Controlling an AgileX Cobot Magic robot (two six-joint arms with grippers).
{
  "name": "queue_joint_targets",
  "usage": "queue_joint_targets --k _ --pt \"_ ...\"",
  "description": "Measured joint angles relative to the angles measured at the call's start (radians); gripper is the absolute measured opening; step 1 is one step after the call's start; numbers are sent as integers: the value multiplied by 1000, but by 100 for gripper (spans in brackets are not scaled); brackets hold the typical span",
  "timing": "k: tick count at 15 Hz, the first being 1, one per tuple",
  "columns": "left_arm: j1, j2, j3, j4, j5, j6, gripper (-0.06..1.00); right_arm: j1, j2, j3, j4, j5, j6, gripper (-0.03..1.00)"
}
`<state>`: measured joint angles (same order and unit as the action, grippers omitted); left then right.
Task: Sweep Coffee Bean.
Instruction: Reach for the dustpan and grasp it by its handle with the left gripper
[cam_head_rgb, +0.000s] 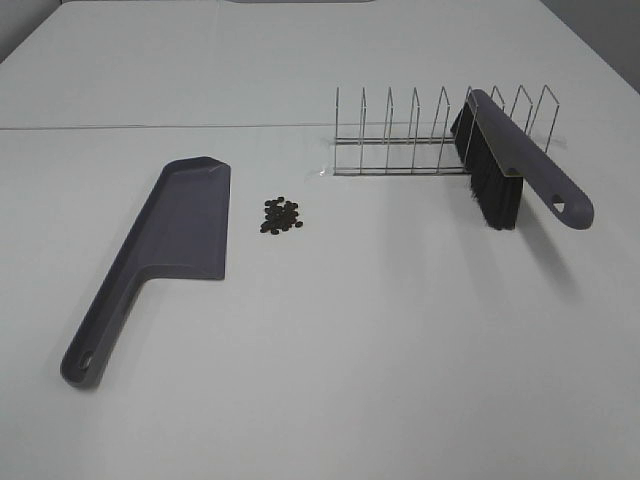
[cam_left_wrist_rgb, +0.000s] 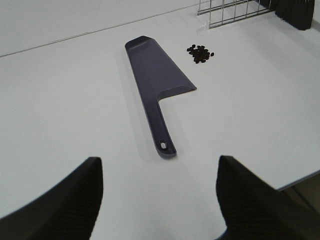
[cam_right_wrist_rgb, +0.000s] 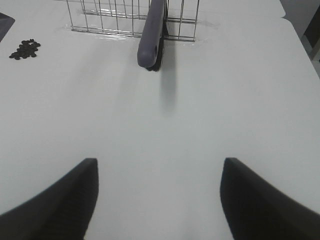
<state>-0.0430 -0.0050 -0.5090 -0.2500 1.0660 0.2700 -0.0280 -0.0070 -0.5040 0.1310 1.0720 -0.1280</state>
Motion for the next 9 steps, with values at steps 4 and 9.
queue_joint_targets --k 4,9 --pt "0 0 0 0 0 0 63 0 0 0 0 0 0 66" --pt "0 0 0 0 0 0 63 0 0 0 0 0 0 66"
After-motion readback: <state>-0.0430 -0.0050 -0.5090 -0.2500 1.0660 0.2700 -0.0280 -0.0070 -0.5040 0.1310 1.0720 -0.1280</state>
